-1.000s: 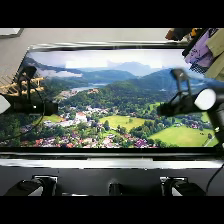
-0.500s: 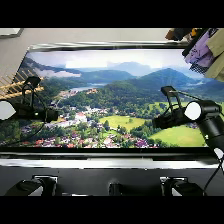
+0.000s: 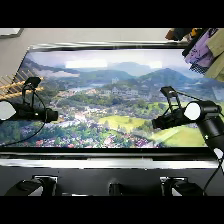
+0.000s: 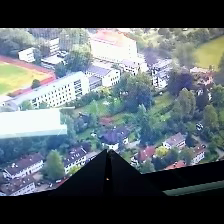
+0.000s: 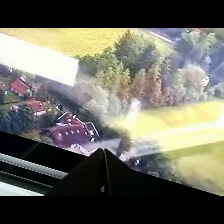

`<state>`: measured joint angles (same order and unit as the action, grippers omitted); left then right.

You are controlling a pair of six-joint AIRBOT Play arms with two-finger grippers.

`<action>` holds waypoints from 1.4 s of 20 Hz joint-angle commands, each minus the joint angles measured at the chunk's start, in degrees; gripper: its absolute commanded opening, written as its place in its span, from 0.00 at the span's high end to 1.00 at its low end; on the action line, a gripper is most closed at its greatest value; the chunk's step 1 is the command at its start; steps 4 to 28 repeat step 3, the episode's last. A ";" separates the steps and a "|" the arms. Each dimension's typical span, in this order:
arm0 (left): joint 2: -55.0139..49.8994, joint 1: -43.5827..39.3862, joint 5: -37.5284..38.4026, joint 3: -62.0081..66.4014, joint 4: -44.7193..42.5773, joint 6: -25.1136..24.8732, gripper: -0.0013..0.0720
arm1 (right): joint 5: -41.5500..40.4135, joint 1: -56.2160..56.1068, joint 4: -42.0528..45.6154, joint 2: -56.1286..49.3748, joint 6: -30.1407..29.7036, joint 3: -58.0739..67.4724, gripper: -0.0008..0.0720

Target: Fold the clothes and pants, and hang the long-sleeved shirts on hangers.

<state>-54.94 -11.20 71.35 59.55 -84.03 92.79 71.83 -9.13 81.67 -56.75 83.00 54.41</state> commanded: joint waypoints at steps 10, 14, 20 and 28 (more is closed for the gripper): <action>0.04 0.02 -0.02 -0.02 -0.04 0.04 0.94 | 0.02 -0.07 0.02 0.04 -0.04 -0.02 0.93; 0.04 0.02 -0.02 -0.02 -0.04 0.04 0.94 | 0.02 -0.07 0.02 0.04 -0.04 -0.02 0.93; 0.04 0.02 -0.02 -0.02 -0.04 0.04 0.94 | 0.02 -0.07 0.02 0.04 -0.04 -0.02 0.93; 0.04 0.02 -0.02 -0.02 -0.04 0.04 0.94 | 0.02 -0.07 0.02 0.04 -0.04 -0.02 0.93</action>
